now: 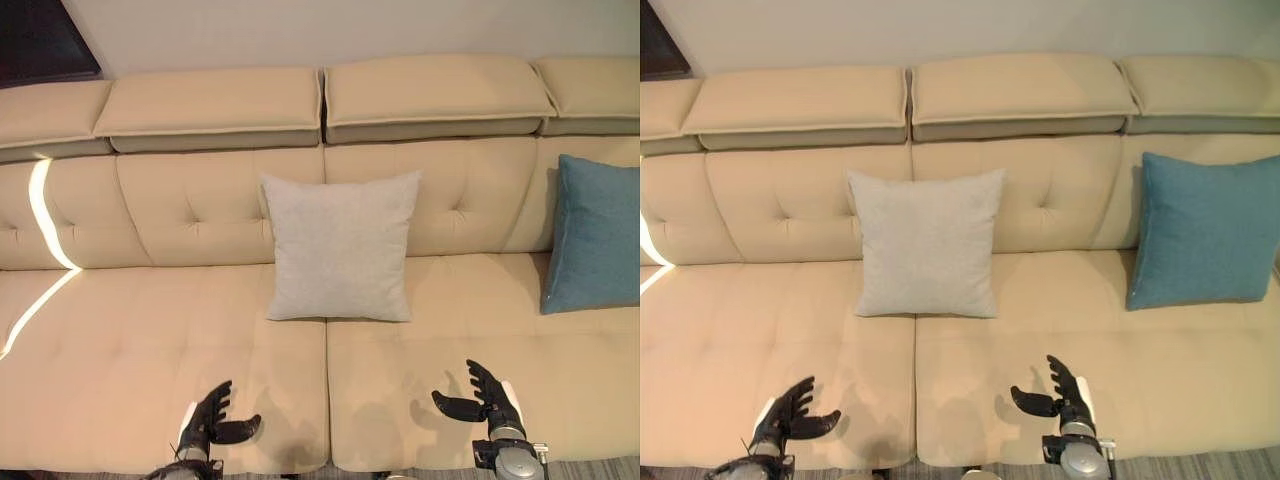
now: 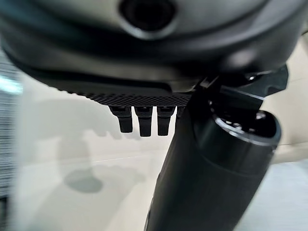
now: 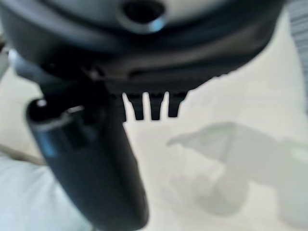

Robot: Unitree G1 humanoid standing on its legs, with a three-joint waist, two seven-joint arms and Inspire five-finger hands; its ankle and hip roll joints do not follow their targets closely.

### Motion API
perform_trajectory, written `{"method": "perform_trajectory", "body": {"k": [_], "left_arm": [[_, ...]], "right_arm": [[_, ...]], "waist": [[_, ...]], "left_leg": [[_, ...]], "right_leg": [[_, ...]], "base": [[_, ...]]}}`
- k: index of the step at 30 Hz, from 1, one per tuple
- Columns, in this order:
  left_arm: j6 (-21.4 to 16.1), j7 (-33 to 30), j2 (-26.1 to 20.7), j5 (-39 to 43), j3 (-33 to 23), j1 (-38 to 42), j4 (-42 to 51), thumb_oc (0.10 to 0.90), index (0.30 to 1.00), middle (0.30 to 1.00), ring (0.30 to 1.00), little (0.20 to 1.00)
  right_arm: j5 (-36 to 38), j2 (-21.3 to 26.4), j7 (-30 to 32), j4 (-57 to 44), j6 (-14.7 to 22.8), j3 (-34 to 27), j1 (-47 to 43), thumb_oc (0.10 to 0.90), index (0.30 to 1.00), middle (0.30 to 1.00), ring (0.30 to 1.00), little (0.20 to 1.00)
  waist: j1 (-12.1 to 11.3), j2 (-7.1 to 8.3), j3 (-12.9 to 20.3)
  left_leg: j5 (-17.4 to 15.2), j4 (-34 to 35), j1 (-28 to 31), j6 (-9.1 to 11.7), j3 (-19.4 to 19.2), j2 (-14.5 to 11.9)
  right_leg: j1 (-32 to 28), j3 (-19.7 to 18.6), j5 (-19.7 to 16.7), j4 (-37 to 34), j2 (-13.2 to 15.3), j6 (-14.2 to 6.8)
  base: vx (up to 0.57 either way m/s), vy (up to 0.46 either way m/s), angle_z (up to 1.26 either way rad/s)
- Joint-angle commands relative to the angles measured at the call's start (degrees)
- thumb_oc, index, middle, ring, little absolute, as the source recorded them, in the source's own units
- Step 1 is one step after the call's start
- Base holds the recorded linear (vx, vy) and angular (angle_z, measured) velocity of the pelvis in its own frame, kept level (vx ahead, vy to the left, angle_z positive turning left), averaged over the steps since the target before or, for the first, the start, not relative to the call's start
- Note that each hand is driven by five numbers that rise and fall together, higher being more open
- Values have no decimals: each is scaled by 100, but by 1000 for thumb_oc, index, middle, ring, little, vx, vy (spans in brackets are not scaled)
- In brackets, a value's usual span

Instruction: Pick up all the scattered cushions and arrange them neatly on the sofa.

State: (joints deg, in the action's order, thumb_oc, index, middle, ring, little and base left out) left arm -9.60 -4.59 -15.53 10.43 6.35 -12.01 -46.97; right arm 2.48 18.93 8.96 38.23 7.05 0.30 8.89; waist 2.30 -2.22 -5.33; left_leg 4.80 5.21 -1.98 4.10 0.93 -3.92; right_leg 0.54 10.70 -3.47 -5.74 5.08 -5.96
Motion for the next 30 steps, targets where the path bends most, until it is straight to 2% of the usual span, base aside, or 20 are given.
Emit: {"method": "perform_trajectory", "body": {"k": [1, 2, 7, 8, 9, 10, 12, 13, 14, 15, 16, 18, 19, 20, 21, 24, 27, 28, 30], "left_arm": [[-219, -164, -293, -230, -207, 299, -135, 800, 900, 900, 900, 900], [-210, -245, -250, -230, -222, 380, -507, 800, 900, 900, 900, 900], [-210, -317, -203, -230, -174, 528, -822, 800, 900, 900, 900, 900], [-225, -387, -179, -198, -117, 717, -899, 800, 900, 900, 900, 900], [-229, -416, -185, -171, -80, 802, -886, 800, 900, 900, 900, 900], [-231, -409, -182, -148, -88, 823, -833, 800, 900, 900, 900, 900], [-245, -389, -153, -191, -72, 801, -860, 800, 900, 900, 900, 900], [-245, -389, -153, -191, -73, 801, -860, 800, 900, 900, 900, 900], [-231, -361, -84, -249, -58, 770, -915, 800, 900, 900, 900, 900], [-226, -354, -66, -260, -60, 769, -941, 800, 900, 900, 900, 900], [-226, -354, -66, -260, -60, 769, -941, 800, 900, 900, 900, 900], [-198, -330, 17, -269, -9, 812, -1028, 800, 900, 900, 900, 900], [-188, -343, 56, -356, 72, 862, -1045, 800, 900, 900, 900, 900], [-188, -344, 59, -357, 70, 864, -1046, 800, 900, 900, 900, 900], [-188, -375, 92, -342, 115, 942, -1020, 800, 900, 900, 900, 900], [-219, -457, 51, -312, 105, 1072, -991, 800, 900, 900, 900, 900], [-239, -497, -17, -337, 85, 1121, -1018, 800, 900, 900, 900, 900], [-226, -549, -78, -367, 44, 1170, -1091, 800, 900, 900, 900, 900], [-217, -581, -173, -380, 26, 1233, -1120, 800, 900, 900, 900, 900]], "right_arm": [[33, 236, 83, -386, 421, -180, -156, 800, 900, 900, 900, 900], [116, 202, 92, -258, 444, -120, -174, 800, 900, 900, 900, 900], [248, 222, 126, -75, 490, -53, -252, 800, 900, 900, 900, 900], [315, 300, 214, 38, 506, -18, -387, 800, 900, 900, 900, 900], [345, 349, 253, 54, 481, 3, -445, 800, 900, 900, 900, 900], [344, 363, 253, 59, 448, 13, -470, 800, 900, 900, 900, 900], [303, 384, 249, 122, 433, 64, -474, 800, 900, 900, 900, 900], [303, 384, 249, 122, 433, 65, -474, 800, 900, 900, 900, 900], [256, 401, 246, 215, 432, 66, -467, 800, 900, 900, 900, 900], [261, 386, 234, 261, 421, 65, -463, 800, 900, 900, 900, 900], [261, 386, 234, 261, 421, 65, -463, 800, 900, 900, 900, 900], [292, 315, 218, 464, 374, 61, -465, 800, 900, 900, 900, 900], [261, 246, 227, 648, 342, 77, -479, 800, 900, 900, 900, 900], [261, 248, 228, 652, 344, 79, -483, 800, 900, 900, 900, 900], [208, 225, 264, 773, 315, 123, -585, 800, 900, 900, 900, 900], [119, 143, 303, 893, 270, 263, -758, 800, 900, 900, 900, 900], [15, 101, 298, 969, 228, 394, -825, 800, 900, 900, 900, 900], [-31, 39, 299, 1031, 186, 487, -923, 800, 900, 900, 900, 900], [-3, 8, 270, 964, 158, 523, -968, 800, 900, 900, 900, 900]], "waist": [[-100, 140, 206], [-107, 120, 164], [-124, 109, 56], [-168, 158, -124], [-164, 256, -241], [-134, 331, -238], [-105, 449, -173], [-102, 449, -168], [-51, 501, -148], [-8, 517, -117], [-8, 517, -117], [150, 470, -45], [283, 427, 13], [285, 424, 7], [297, 397, -49], [283, 513, -155], [210, 594, -200], [182, 641, -298], [171, 634, -417]], "left_leg": [[-207, -21, -10, 187, -113, 121], [-148, -21, -17, 212, -71, 91], [-8, -21, -134, 256, 34, 37], [164, -256, -474, 316, 36, 17], [100, -622, -721, 292, -119, 57], [-112, -880, -799, 191, -286, 55], [-621, -1402, -757, 81, -381, 169], [-620, -1403, -763, 81, -379, 169], [-989, -1810, -542, 37, -411, 221], [-1050, -1899, -489, 19, -454, 212], [-1051, -1899, -490, 19, -454, 212], [-1266, -1900, 106, 60, -824, -18], [-1384, -1446, 476, 29, -1033, -3], [-1377, -1423, 494, 26, -1033, -2], [-1456, -1098, 553, -4, -1017, 100], [-1369, -841, 392, -91, -815, 335], [-1311, -753, 246, -158, -727, 431], [-1224, -741, 122, -207, -662, 432], [-1109, -745, -43, -282, -568, 405]], "right_leg": [[-175, 58, 553, 212, -183, -84], [-191, 65, 587, 212, -222, -52], [-197, 96, 608, 135, -292, 15], [-164, 179, 625, 74, -282, 40], [-114, 224, 560, 74, -204, 54], [-21, 275, 496, 78, -132, 57], [106, 307, 390, 74, -26, 52], [111, 308, 390, 74, -26, 51], [138, 330, 332, 74, 12, 54], [177, 358, 303, 74, 35, 52], [177, 358, 303, 74, 35, 52], [251, 541, 203, 74, 63, 11], [378, 713, 54, 78, 124, -83], [369, 714, 53, 76, 124, -87], [550, 728, -145, 104, 180, -185], [900, 621, -470, 81, 288, -362], [1089, 547, -556, 74, 327, -441], [1216, 350, -581, 164, 347, -519], [1339, -350, -334, 669, 229, -559]], "base": [[-84, -75, 4], [-103, -65, 2], [-126, -64, 23], [-342, -98, 30], [-431, -120, 55], [-296, -71, 68], [-141, -32, 52], [-101, 1, 9], [-93, 23, -1], [-93, 23, 9], [-76, 55, 29], [-112, 122, 51], [-101, 136, 56], [-183, 230, 66], [-185, 191, 56], [-261, 193, 18], [-230, 98, 1], [-276, 35, -1], [-329, 57, -3]]}}
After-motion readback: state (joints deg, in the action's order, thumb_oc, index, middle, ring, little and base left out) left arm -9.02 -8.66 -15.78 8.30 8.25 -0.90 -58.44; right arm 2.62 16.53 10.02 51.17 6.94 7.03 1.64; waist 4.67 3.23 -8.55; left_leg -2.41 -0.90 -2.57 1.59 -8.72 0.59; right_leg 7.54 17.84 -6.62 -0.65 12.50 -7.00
